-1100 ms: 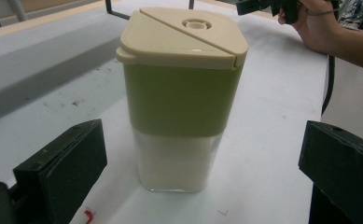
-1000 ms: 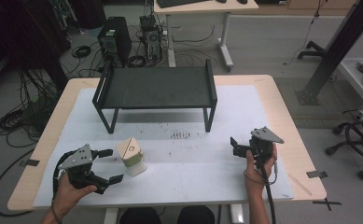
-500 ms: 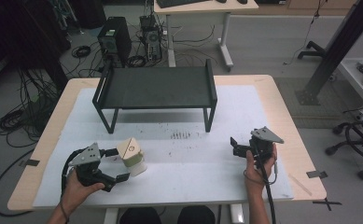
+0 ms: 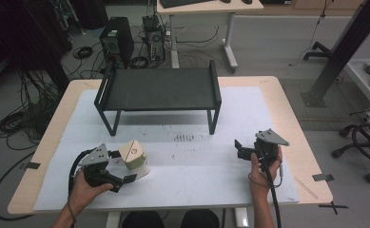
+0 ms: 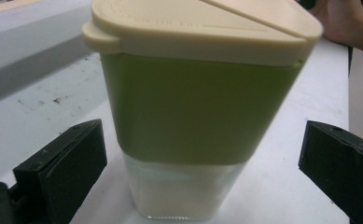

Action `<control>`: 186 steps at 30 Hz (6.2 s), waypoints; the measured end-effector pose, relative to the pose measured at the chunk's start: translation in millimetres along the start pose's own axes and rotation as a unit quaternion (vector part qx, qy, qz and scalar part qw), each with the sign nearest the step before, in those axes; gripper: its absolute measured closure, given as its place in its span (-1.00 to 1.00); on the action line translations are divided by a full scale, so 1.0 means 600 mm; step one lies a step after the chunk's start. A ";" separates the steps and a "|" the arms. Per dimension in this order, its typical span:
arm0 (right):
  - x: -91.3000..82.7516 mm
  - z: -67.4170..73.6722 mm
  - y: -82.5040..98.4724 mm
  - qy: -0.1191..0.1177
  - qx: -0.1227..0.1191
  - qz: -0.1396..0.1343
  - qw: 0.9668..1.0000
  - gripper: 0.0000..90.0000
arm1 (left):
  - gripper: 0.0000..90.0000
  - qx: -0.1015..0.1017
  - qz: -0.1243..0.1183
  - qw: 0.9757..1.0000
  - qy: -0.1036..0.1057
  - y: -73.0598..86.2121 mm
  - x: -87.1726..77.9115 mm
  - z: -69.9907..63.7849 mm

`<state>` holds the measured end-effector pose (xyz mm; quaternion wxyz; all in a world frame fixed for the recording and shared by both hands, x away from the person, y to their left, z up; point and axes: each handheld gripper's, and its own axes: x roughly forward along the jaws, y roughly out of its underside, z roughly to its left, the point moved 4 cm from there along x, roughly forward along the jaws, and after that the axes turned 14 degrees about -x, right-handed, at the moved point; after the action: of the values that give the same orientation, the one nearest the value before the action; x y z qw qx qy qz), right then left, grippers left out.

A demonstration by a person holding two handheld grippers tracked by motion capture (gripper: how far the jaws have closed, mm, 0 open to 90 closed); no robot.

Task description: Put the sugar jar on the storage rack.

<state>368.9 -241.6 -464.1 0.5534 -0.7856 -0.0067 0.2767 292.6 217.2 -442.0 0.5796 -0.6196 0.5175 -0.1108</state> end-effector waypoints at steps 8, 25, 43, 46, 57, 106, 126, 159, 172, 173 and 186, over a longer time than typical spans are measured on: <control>0.000 0.001 0.000 0.000 -0.001 0.000 1.000 -0.98 | -0.97 0.001 -0.003 1.000 0.000 -0.009 0.013 0.000; -0.001 0.000 0.000 -0.001 -0.001 -0.001 1.000 -0.98 | -0.97 -0.004 -0.005 1.000 -0.009 -0.011 0.028 0.002; -0.001 0.000 0.000 0.001 -0.001 -0.002 1.000 -0.98 | -0.97 -0.004 -0.010 1.000 -0.006 -0.014 0.031 0.001; -0.001 0.000 0.000 0.000 0.000 -0.002 1.000 -0.98 | -0.97 -0.005 -0.010 1.000 -0.006 -0.015 0.031 0.001; -0.001 0.000 0.000 0.000 -0.001 -0.002 1.000 -0.98 | -0.97 -0.006 -0.009 1.000 -0.004 -0.012 0.034 -0.001; -0.001 0.000 -0.001 0.001 -0.003 -0.002 1.000 -0.98 | -0.97 -0.003 -0.017 1.000 -0.005 -0.016 0.033 0.000; -0.001 0.001 -0.001 0.001 -0.003 -0.002 1.000 -0.98 | -0.97 -0.006 -0.018 1.000 -0.006 -0.014 0.034 0.003; 0.000 0.001 -0.001 0.000 -0.005 -0.002 1.000 -0.98 | -0.36 0.005 -0.025 1.000 -0.013 -0.011 0.037 0.006; -0.001 0.001 -0.001 0.001 -0.003 -0.001 1.000 -0.98 | -0.36 0.001 -0.026 1.000 -0.014 -0.011 0.037 0.006; -0.001 0.001 -0.001 0.000 -0.003 -0.001 1.000 -0.98 | -0.36 0.001 -0.026 1.000 -0.014 -0.011 0.037 0.006; -0.001 0.001 -0.001 0.000 -0.004 -0.001 1.000 -0.98 | -0.36 0.005 -0.027 1.000 -0.011 -0.011 0.037 0.007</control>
<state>368.2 -241.2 -463.5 0.5508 -0.7876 -0.0087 0.2760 308.7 201.4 -448.0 0.5853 -0.6317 0.4935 -0.1218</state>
